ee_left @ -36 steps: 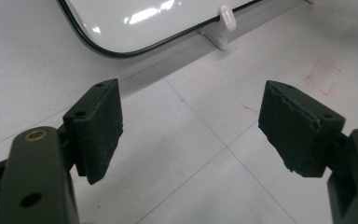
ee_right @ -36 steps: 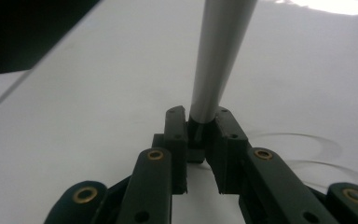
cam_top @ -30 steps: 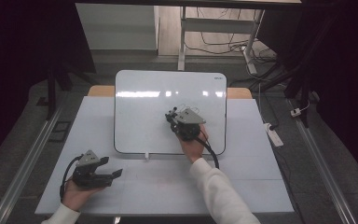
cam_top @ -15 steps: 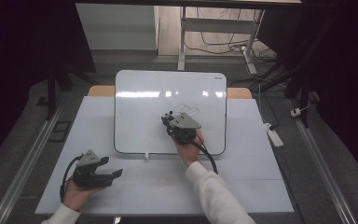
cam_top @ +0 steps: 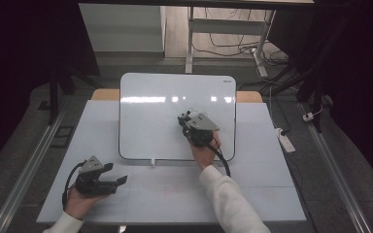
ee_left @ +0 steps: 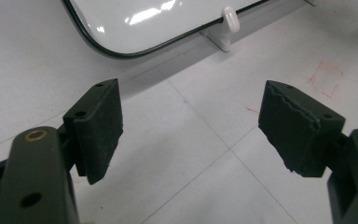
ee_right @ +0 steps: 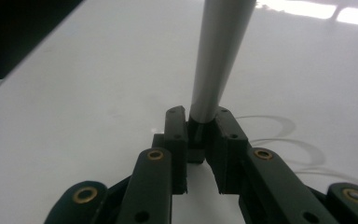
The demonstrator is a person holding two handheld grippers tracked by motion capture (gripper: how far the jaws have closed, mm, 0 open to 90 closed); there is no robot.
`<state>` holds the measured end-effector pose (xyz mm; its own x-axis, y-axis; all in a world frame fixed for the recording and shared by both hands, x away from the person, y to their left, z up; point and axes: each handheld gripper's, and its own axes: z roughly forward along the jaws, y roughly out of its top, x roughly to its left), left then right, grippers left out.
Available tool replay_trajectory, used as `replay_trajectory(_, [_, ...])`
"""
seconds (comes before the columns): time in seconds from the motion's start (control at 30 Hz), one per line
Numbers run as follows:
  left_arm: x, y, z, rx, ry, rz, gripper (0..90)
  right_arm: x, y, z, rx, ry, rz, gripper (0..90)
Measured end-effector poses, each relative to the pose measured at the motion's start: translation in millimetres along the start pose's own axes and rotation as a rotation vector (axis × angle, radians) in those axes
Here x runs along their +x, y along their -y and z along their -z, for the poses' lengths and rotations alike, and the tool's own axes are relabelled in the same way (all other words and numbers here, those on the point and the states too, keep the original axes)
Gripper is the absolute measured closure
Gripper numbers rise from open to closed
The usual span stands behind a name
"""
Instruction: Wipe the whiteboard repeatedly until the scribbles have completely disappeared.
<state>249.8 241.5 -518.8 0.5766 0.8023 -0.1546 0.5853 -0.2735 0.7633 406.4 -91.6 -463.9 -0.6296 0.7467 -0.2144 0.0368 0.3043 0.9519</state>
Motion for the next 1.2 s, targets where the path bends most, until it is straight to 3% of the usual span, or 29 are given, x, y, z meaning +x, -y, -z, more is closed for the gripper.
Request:
replay_trajectory(0.07, [0.1,0.1,0.1,-0.002,0.001,0.0,22.4,-12.2,-2.8,2.7,-0.007,0.034,-0.032,77.7])
replay_trajectory(0.13, [0.7,0.0,-0.2,-0.001,0.001,0.001,22.5,-12.2,-2.7,4.0,-0.002,0.028,-0.046,77.7])
replay_trajectory(0.2, [0.9,-0.1,-0.6,0.001,0.001,0.0,22.5,1.6,0.6,1.5,0.018,-0.042,-0.032,77.7])
replay_trajectory(0.27, [0.4,-0.1,-0.7,0.001,0.001,-0.002,22.4,18.4,4.6,-1.1,0.039,-0.09,0.021,77.7])
replay_trajectory(0.33, [-0.2,0.1,0.4,-0.001,0.001,-0.004,22.5,18.4,5.6,0.3,0.034,-0.081,0.032,77.7])
replay_trajectory(0.5, [0.4,0.1,1.4,-0.007,0.0,0.0,22.5,-15.5,4.0,16.1,0.013,0.087,-0.046,77.7])
replay_trajectory(0.57, [0.6,-0.2,0.6,-0.004,-0.001,-0.002,22.5,-14.2,5.9,17.1,0.011,0.084,-0.064,77.7])
replay_trajectory(0.63, [0.3,-0.3,-0.1,-0.002,0.001,-0.003,22.5,-4.5,7.9,14.8,0.02,0.035,-0.025,77.7])
replay_trajectory(0.7, [0.0,-0.4,-0.1,-0.001,0.001,-0.004,22.5,-3.0,8.4,16.3,0.029,0.038,0.013,77.7])
replay_trajectory(0.83, [0.2,0.0,1.3,-0.006,0.0,-0.003,22.5,-36.6,11.3,30.1,-0.003,0.131,-0.066,77.6])
replay_trajectory(0.87, [0.7,-0.1,1.1,-0.007,0.0,-0.001,22.5,-41.6,12.1,32.4,-0.008,0.131,-0.089,77.7])
replay_trajectory(0.93, [1.3,-0.4,0.1,-0.003,0.0,-0.001,22.5,-35.8,13.1,31.9,-0.002,0.1,-0.078,77.6])
replay_trajectory(0.97, [1.3,-0.5,-0.4,-0.001,0.001,-0.001,22.5,-28.0,14.0,29.5,0.01,0.057,-0.065,77.6])
replay_trajectory(1.0, [1.1,-0.7,-1.0,-0.001,0.001,0.0,22.5,-19.5,15.1,27.0,0.024,0.018,-0.033,77.7])
replay_trajectory(1.03, [0.9,-0.8,-1.1,-0.001,0.002,-0.001,22.5,-12.8,15.8,26.0,0.033,0.012,0.013,77.6])
replay_trajectory(1.07, [0.6,-0.6,-0.8,-0.001,0.002,-0.002,22.5,-12.1,16.0,26.7,0.035,0.02,0.033,77.7])
replay_trajectory(1.1, [0.3,-0.3,-0.1,-0.002,0.001,-0.003,22.5,-17.7,16.3,28.7,0.027,0.034,0.012,77.7])
replay_trajectory(1.2, [1.2,0.2,1.4,-0.008,0.002,0.002,22.5,-43.5,18.8,40.4,0.002,0.138,-0.065,77.7])
